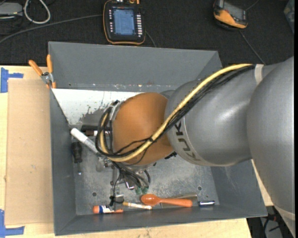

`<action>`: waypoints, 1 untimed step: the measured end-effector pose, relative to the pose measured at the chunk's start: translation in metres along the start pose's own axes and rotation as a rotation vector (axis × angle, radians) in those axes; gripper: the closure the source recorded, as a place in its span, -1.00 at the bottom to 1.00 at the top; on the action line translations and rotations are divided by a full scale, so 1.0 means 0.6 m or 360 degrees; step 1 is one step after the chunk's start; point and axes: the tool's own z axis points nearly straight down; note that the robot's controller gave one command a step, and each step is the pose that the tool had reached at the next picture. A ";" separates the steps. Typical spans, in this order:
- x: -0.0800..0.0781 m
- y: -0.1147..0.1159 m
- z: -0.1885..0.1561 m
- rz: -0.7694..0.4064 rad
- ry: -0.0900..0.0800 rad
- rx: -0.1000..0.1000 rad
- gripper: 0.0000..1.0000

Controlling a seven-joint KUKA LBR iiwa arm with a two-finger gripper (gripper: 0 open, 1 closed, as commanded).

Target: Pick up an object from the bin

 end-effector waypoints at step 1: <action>-0.001 0.023 0.053 0.0227 0.0008 0.0001 -1.00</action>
Offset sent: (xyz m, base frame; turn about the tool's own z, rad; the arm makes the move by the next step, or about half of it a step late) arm 0.0001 -0.0505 -0.0538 -0.0916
